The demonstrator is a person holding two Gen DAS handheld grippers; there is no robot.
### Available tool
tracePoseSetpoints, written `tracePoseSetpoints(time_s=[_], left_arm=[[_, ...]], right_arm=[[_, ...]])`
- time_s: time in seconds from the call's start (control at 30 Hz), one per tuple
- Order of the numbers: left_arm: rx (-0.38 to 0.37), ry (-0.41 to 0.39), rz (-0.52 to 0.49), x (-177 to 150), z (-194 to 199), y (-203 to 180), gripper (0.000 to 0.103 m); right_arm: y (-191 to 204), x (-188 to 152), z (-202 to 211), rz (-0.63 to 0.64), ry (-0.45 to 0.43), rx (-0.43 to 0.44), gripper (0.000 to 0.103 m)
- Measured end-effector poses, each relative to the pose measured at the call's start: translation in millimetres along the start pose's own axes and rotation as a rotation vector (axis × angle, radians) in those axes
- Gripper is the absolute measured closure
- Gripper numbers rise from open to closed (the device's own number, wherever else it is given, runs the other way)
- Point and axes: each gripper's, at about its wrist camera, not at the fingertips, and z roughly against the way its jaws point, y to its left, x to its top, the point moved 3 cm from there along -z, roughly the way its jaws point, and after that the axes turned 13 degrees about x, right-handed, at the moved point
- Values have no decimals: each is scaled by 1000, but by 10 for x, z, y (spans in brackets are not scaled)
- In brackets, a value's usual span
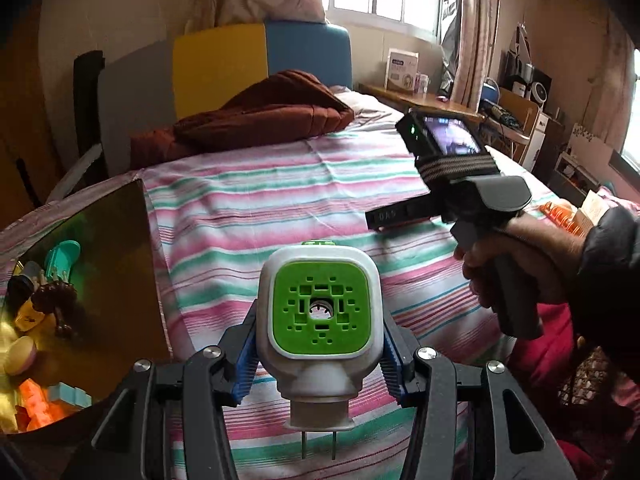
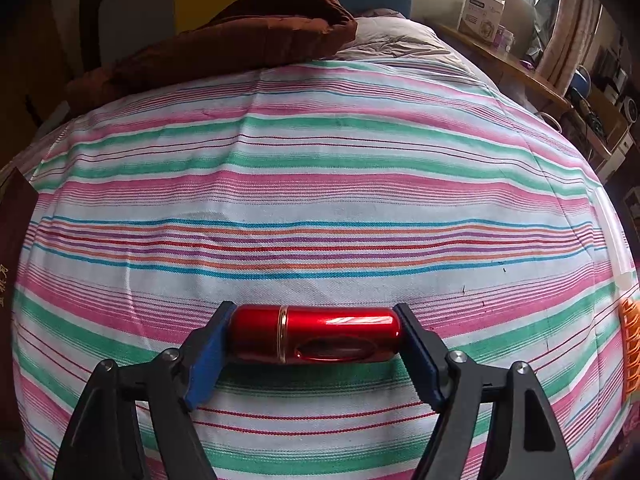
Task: Organize rigid objects
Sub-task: 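Carry the diffuser into the tray with the left tool while the right tool holds the red tube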
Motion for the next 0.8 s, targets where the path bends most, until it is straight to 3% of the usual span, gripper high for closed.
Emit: tracePoseSetpoints(time_s=[0.57,0.8], left_arm=[[-15,-58,81,58,372,392,51],[36,-31,240,-5,481,1102,51]], right_arm=[[55,-30,18,38,-19,-19,25],[78,-39,31,48,-22,-25,27]])
